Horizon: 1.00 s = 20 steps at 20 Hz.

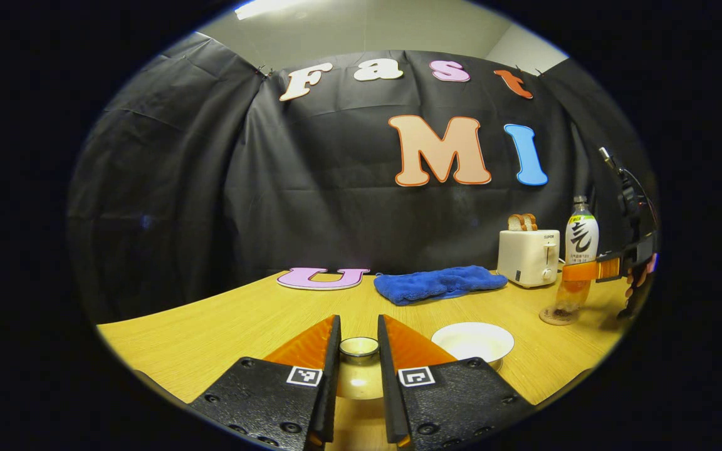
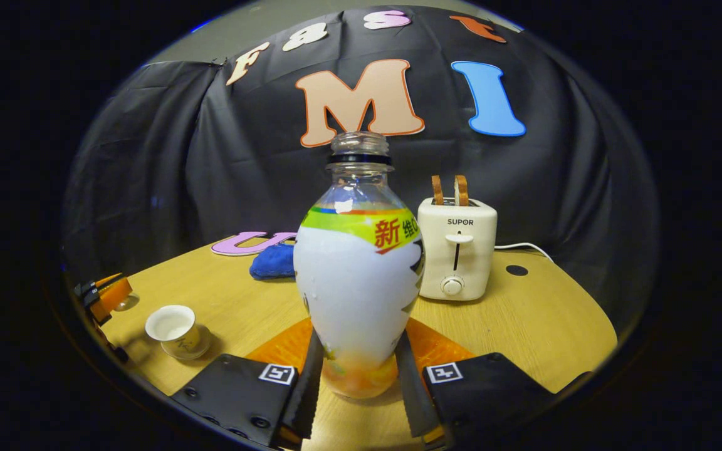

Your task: Open the teacup lid with one hand, grasp the water bottle and pour water into the teacup with the other hand; after pouring, place the water bottle on the coaster and then close the teacup lid.

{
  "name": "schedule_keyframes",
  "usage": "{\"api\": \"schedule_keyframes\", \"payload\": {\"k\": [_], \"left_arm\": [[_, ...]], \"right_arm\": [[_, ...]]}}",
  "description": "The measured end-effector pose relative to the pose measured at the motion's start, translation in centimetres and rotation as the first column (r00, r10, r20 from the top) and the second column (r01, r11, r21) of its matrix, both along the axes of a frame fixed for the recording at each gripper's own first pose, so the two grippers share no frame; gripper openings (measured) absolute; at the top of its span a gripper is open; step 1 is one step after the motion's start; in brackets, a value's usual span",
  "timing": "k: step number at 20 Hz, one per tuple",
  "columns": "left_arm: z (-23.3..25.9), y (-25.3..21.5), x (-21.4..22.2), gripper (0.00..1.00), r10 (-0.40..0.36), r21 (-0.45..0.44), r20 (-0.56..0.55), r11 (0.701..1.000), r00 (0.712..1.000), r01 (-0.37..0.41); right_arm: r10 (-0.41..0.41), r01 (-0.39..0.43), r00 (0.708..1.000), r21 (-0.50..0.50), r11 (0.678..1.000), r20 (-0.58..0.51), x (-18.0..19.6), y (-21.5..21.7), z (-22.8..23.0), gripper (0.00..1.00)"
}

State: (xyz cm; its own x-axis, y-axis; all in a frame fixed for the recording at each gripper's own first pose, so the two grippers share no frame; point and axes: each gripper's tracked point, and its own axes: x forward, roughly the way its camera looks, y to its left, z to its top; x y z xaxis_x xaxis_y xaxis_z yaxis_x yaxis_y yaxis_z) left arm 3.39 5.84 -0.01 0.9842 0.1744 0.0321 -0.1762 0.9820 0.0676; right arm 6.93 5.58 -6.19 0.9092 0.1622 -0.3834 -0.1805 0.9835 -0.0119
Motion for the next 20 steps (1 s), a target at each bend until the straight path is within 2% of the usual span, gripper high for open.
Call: {"api": "schedule_keyframes", "payload": {"k": [3, 4, 7, 14, 18, 20], "left_arm": [[0.0, 0.0, -0.1, 0.29, 0.0, 0.0, 0.0, 1.0, 1.0, 0.0], [0.0, 0.0, 0.0, 0.29, 0.0, 0.0, 0.0, 1.0, 1.0, 0.0], [0.0, 0.0, -0.1, 0.3, 0.0, -0.001, -0.001, 1.0, 1.0, 0.0], [0.0, 0.0, -0.1, 0.29, 0.0, -0.001, -0.001, 1.0, 1.0, 0.0], [0.0, 0.0, 0.0, 0.29, 0.0, -0.001, -0.001, 1.0, 1.0, 0.0], [0.1, 0.0, 0.0, 0.29, 0.0, -0.001, -0.001, 1.0, 1.0, 0.0]], "right_arm": [[0.011, -0.011, 1.0, 0.007, 1.0, -0.001, 0.2, 0.4, -0.5, 0.61], [0.019, -0.019, 1.0, 0.013, 1.0, -0.001, 0.1, 0.7, -0.5, 0.65], [0.019, -0.019, 1.0, -0.025, 1.0, 0.01, 0.4, 0.4, -0.9, 0.65], [0.027, -0.026, 1.0, -0.04, 0.999, 0.015, 0.3, 0.6, -1.4, 0.69], [0.031, -0.03, 0.999, -0.027, 0.999, 0.01, 0.0, 0.2, -1.6, 0.77], [0.025, -0.025, 1.0, -0.028, 0.999, 0.009, -0.3, -0.2, -1.7, 0.91]]}}
